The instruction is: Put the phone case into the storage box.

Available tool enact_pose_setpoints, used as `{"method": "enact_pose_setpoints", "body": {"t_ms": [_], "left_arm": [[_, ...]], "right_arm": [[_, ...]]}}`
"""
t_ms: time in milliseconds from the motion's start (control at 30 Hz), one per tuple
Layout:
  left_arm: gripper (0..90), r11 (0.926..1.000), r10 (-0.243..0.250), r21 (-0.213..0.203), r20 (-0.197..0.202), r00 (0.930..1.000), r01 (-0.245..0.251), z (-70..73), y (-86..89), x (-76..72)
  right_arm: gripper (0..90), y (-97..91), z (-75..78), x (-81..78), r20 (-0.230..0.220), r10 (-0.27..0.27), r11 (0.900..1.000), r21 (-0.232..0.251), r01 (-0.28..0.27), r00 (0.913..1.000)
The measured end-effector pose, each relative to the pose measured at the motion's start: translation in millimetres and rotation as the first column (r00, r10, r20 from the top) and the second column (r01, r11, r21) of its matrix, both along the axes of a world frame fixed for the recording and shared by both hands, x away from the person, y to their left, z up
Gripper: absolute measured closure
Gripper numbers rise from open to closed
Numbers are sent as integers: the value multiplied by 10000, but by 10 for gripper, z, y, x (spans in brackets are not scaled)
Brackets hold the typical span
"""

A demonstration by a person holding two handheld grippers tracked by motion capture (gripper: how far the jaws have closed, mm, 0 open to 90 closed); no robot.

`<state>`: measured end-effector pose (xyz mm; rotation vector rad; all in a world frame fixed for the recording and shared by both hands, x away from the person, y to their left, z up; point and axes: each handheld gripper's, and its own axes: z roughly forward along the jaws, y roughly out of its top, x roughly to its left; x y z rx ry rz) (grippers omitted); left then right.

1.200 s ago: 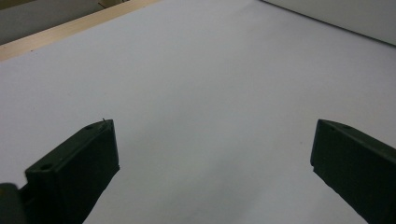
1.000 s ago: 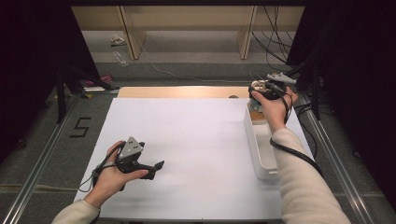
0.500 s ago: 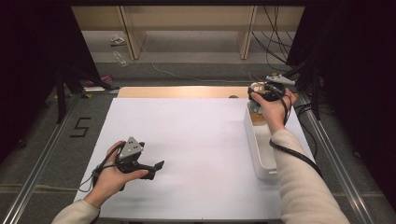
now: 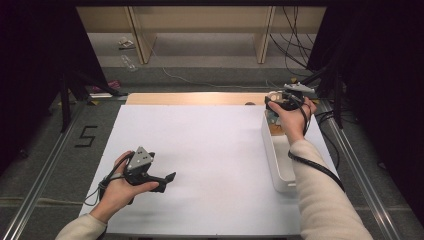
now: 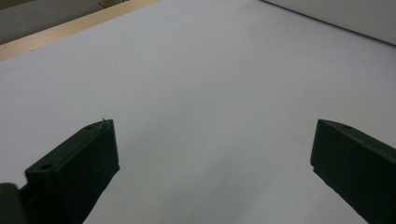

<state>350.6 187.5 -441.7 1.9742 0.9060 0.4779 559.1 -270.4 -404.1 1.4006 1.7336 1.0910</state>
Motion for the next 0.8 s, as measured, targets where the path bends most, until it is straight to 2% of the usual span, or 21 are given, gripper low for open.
{"method": "enact_pose_setpoints", "body": {"t_ms": [667,800], "left_arm": [[5,10000,-9,12,2,10000,9,-1,-3,1],[5,10000,-24,12,-6,10000,24,-2,-4,2]], "right_arm": [[101,-11,-36,3,-17,17,9999,119,-16,10000],[61,-11,-34,8,35,-19,9999,128,19,10000]]}}
